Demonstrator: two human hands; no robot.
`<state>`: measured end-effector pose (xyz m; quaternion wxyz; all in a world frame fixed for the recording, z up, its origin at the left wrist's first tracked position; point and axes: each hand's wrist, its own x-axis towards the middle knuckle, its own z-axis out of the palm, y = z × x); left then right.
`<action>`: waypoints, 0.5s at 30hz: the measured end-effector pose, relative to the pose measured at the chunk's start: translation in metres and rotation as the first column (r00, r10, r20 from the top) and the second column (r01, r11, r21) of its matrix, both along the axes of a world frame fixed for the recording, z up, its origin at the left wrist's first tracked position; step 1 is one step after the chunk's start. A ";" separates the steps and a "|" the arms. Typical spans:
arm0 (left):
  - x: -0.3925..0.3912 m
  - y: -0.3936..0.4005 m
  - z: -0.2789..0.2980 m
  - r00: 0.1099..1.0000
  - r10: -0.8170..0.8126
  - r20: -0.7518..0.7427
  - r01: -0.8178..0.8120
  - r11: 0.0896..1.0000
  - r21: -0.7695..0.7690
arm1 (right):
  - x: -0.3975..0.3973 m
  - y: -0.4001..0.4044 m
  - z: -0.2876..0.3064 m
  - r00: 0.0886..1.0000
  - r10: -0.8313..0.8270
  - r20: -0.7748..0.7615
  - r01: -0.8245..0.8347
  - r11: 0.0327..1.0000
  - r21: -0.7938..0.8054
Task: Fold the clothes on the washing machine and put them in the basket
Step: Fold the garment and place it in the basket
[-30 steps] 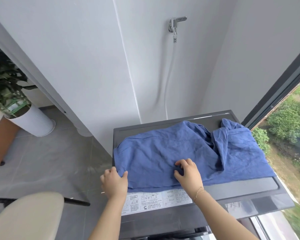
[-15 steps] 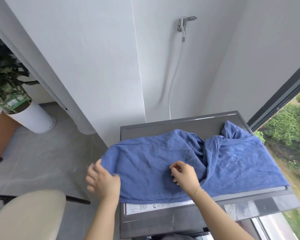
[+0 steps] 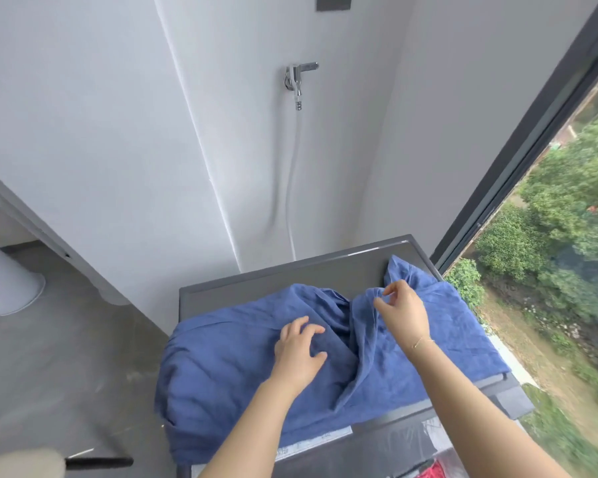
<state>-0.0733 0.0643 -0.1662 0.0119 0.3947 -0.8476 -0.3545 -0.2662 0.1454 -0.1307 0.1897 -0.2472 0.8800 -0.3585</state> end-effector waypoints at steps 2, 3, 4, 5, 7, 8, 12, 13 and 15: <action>-0.005 0.008 -0.010 0.988 -0.034 0.152 0.035 0.999 -0.005 | -0.002 -0.016 0.001 0.989 0.127 -0.072 -0.111 0.976 0.186; -0.004 0.012 -0.015 0.979 -0.052 0.195 0.055 0.998 -0.007 | -0.002 -0.023 -0.001 0.980 0.180 -0.078 -0.150 0.943 0.297; -0.005 0.015 -0.019 0.973 -0.072 0.220 0.075 0.997 -0.006 | -0.002 -0.029 -0.004 0.972 0.223 -0.075 -0.174 0.896 0.408; -0.004 0.016 -0.022 0.968 -0.090 0.235 0.093 0.996 0.001 | -0.001 -0.034 -0.007 0.965 0.254 -0.068 -0.186 0.840 0.510; -0.003 0.013 -0.025 0.953 -0.139 0.270 0.138 0.990 0.024 | -0.003 -0.040 -0.010 0.957 0.285 -0.061 -0.187 0.762 0.620; -0.003 0.011 -0.025 0.943 -0.165 0.290 0.161 0.986 0.039 | -0.005 -0.042 -0.010 0.952 0.296 -0.075 -0.185 0.755 0.629; -0.006 0.009 -0.023 0.904 -0.216 0.369 0.209 0.976 0.057 | -0.022 -0.045 0.002 0.964 0.225 -0.139 -0.117 0.835 0.537; -0.006 0.009 -0.023 0.902 -0.214 0.376 0.208 0.976 0.056 | -0.028 -0.045 0.003 0.974 0.179 -0.142 -0.090 0.871 0.482; -0.006 0.010 -0.024 0.902 -0.211 0.375 0.205 0.977 0.057 | -0.039 -0.041 0.004 0.989 0.055 -0.136 -0.007 0.942 0.336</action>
